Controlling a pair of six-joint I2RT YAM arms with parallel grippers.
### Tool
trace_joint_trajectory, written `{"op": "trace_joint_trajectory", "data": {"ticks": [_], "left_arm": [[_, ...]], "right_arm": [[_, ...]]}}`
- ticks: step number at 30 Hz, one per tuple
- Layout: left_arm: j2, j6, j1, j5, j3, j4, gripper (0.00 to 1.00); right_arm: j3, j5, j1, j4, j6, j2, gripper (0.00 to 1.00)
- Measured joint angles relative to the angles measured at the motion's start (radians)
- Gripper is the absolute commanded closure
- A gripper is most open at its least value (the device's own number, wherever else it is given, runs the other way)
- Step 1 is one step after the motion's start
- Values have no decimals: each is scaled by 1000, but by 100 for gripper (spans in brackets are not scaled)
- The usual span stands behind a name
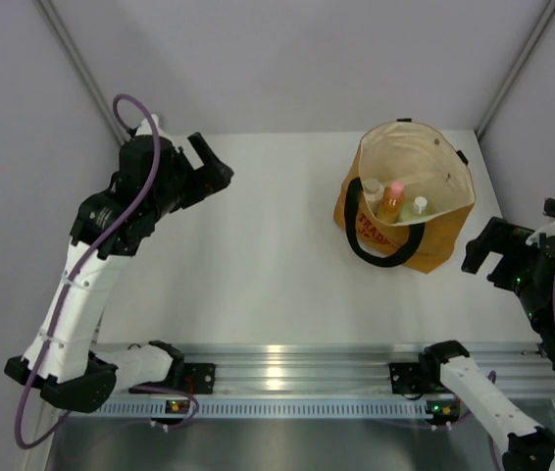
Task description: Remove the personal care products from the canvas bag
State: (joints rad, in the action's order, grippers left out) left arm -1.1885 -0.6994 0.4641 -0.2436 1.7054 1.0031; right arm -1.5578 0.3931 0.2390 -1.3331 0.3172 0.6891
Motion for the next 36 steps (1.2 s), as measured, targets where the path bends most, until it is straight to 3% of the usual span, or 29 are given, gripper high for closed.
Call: {"op": "trace_joint_trajectory", "data": {"ticks": [9, 16, 19, 23, 26, 27, 29, 31, 34, 36], "left_arm": [[-189, -63, 104, 249, 11, -202, 1], [-471, 12, 248, 293, 213, -248, 7], [-605, 49, 289, 309, 344, -255, 14], [-753, 87, 324, 311, 483, -267, 31], [-833, 107, 341, 307, 536, -272, 53], [-849, 111, 344, 306, 539, -271, 70], [-869, 122, 345, 299, 539, -271, 75], [-881, 129, 348, 291, 539, -270, 91], [-882, 137, 357, 268, 538, -270, 100], [-882, 145, 370, 239, 534, -274, 100]], "right_arm": [[0, 2, 0, 0, 14, -9, 0], [0, -3, 0, 0, 35, -21, 1], [0, -16, 0, 0, 35, -21, 1], [0, -30, 0, 0, 35, -21, 0], [0, -49, 0, 0, 35, -20, 0], [0, -55, 0, 0, 35, -20, 0], [0, -69, 0, 0, 34, -19, 0], [0, -103, 0, 0, 26, -18, 1], [-2, -169, 0, 3, 19, -8, 1], [-3, -202, 0, 7, 19, 3, 2]]}}
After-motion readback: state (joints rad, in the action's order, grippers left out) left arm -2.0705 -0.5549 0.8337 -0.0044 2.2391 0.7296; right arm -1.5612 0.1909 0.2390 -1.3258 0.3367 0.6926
